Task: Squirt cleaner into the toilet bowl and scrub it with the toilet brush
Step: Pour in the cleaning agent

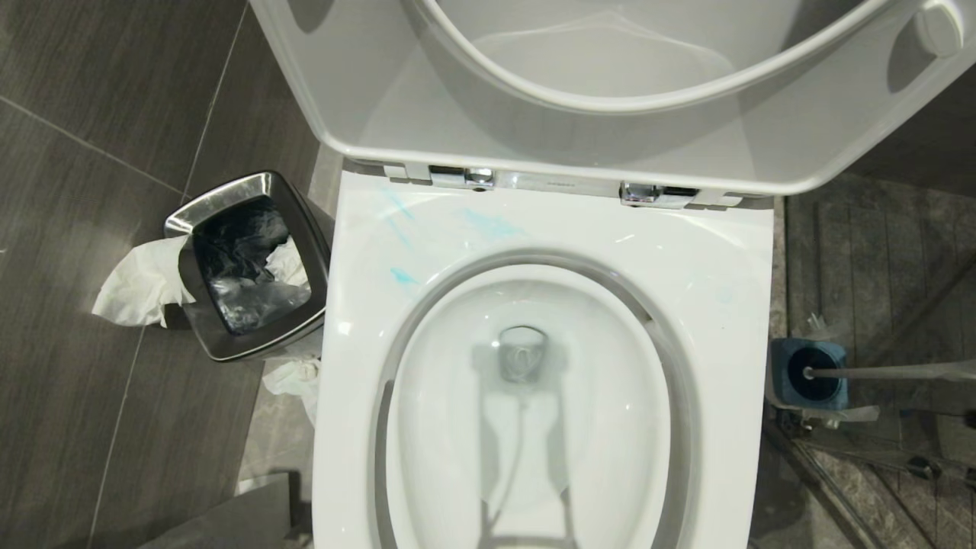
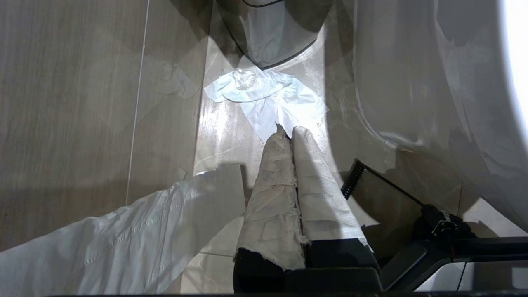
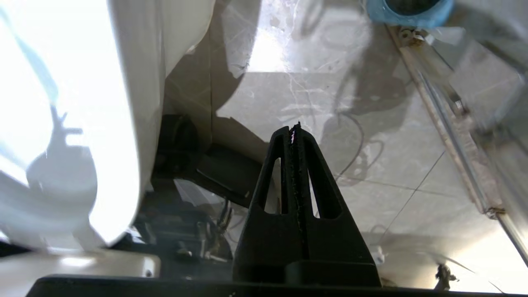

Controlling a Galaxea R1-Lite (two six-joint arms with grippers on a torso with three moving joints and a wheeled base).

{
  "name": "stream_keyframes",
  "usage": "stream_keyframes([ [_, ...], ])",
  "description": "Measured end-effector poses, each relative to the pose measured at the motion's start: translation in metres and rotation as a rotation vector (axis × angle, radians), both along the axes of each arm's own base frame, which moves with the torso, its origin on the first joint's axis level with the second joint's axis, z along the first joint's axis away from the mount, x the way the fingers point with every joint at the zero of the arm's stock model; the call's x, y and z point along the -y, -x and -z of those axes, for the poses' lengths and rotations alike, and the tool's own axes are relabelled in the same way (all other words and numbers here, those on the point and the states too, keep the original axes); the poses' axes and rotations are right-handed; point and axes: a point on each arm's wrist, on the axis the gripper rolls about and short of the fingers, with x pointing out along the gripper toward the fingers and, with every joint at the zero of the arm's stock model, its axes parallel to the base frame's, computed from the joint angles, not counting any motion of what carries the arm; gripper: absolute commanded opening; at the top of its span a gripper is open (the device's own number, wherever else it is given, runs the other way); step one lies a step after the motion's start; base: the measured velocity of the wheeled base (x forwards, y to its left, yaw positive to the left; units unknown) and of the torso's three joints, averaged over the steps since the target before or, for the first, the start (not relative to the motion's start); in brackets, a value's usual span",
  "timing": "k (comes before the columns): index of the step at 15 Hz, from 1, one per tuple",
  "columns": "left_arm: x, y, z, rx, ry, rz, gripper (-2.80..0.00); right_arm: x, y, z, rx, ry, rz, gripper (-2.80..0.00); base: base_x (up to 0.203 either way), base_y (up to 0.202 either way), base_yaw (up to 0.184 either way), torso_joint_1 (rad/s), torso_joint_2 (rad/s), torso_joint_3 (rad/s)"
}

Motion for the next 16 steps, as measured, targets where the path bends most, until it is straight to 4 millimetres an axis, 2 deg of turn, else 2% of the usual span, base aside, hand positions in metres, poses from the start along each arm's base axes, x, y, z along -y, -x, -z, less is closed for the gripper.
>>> stream_keyframes([
  [2, 0.000, 0.000, 0.000, 0.000, 0.000, 0.000, -2.80, 0.000, -0.034, 0.005, 0.009, -0.008, 0.004, -2.80, 0.000, 0.000, 0.000, 0.000, 0.00, 0.000],
  [5, 0.000, 0.000, 0.000, 0.000, 0.000, 0.000, -2.80, -0.001, -0.076, 0.039, 0.068, 0.002, -0.008, -2.80, 0.000, 0.000, 0.000, 0.000, 0.00, 0.000],
  [7, 0.000, 0.000, 0.000, 0.000, 0.000, 0.000, -2.80, 0.000, -0.093, 0.064, 0.112, 0.021, -0.018, -2.80, 0.000, 0.000, 0.000, 0.000, 0.00, 0.000],
  [10, 0.000, 0.000, 0.000, 0.000, 0.001, 0.000, -2.80, 0.007, -0.114, 0.082, 0.157, 0.021, 0.001, -2.80, 0.000, 0.000, 0.000, 0.000, 0.00, 0.000],
  [16, 0.000, 0.000, 0.000, 0.000, 0.000, 0.000, -2.80, 0.010, -0.144, 0.125, 0.435, 0.027, -0.112, -2.80, 0.000, 0.000, 0.000, 0.000, 0.00, 0.000],
])
